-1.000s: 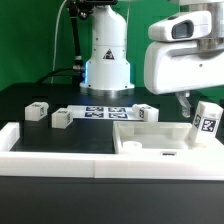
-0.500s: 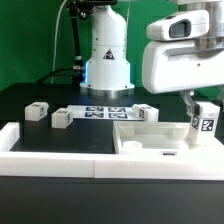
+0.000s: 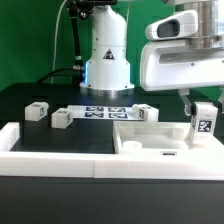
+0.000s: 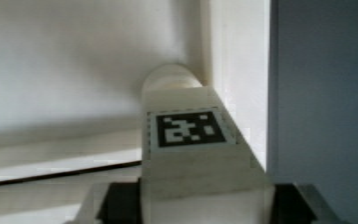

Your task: Assemble one leg

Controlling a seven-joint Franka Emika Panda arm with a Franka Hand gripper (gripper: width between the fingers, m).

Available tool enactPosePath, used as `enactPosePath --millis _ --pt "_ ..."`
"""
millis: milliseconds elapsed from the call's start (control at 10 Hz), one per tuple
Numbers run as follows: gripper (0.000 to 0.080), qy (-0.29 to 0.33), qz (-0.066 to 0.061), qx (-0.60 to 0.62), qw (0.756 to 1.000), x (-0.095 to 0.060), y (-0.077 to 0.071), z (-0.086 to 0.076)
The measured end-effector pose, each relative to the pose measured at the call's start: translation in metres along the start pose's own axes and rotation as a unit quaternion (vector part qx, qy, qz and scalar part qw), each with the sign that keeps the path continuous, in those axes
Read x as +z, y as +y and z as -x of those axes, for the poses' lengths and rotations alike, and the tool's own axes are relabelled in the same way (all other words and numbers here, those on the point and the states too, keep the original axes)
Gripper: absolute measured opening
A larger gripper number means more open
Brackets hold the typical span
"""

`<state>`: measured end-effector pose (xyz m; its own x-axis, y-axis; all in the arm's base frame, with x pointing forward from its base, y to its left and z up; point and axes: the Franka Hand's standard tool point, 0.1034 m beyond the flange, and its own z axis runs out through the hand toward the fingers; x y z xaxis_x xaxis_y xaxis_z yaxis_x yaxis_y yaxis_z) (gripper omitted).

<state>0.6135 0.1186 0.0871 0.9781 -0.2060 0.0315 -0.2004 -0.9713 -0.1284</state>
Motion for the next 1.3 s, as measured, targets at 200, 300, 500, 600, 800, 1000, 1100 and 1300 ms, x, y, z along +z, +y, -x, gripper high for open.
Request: enactPosePath --millis 200,300,500,600,800,1000,1100,1300 --pt "0.0303 0.008 -0.001 0.100 0.995 0.000 0.002 -0.002" --pt "0.0303 0.013 -0.002 0.151 0.989 0.000 0.002 -0.003" --pt "0.0303 0.014 -0.003 0.252 0.968 0.000 0.002 -0.002" --pt "0.0303 0.021 -0.004 0.320 0.947 0.000 0.000 -0.001" --pt "0.0303 0.016 -0.011 0.418 0.908 0.003 -0.010 0.004" --pt "0.0304 0.010 -0.018 0.442 0.897 0.003 -0.011 0.005" --pt "0.0304 0.009 -0.018 0.430 0.903 0.003 -0.012 0.005" --pt "0.0537 0.007 -0.015 0.378 0.926 0.002 -0.013 0.005"
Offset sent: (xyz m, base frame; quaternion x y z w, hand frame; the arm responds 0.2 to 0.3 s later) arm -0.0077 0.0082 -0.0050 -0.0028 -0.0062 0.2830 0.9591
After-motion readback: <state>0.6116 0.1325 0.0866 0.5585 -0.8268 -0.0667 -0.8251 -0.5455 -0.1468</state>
